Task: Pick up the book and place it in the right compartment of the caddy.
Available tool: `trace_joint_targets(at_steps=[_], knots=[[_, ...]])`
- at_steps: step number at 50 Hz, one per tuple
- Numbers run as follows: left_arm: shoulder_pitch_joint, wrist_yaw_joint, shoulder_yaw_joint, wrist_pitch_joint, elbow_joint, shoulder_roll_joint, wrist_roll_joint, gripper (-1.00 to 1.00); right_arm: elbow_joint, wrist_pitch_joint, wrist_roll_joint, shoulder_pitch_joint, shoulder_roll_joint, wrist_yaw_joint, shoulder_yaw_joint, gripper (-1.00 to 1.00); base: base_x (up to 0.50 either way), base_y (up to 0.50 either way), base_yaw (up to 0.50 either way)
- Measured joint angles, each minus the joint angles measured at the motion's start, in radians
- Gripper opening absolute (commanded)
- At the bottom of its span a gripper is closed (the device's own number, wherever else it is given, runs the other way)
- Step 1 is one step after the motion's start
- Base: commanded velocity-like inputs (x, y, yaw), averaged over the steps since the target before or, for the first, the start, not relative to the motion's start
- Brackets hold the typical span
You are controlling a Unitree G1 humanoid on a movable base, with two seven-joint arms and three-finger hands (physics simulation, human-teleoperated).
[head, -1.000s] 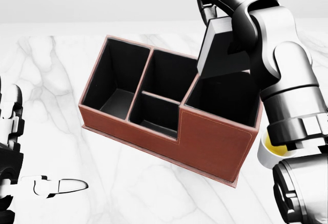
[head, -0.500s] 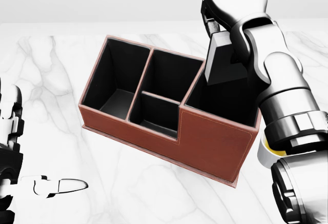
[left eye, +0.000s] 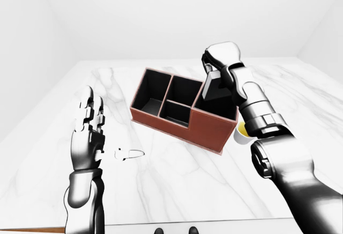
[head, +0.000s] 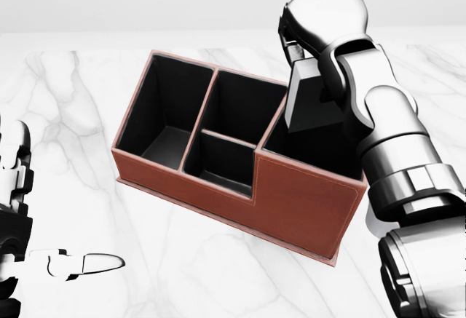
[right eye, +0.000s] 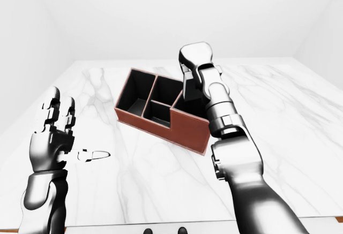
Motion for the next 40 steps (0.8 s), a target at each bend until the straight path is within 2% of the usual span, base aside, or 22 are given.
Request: trace_joint_targets(at_steps=[40], knots=[[0.001, 0.008, 0.001, 0.009, -0.003, -0.001, 0.006, 1.0, 0.198, 0.0, -0.09, 0.01, 0.031, -0.162, 0.039, -1.0, 0.0, 0.0, 0.0]])
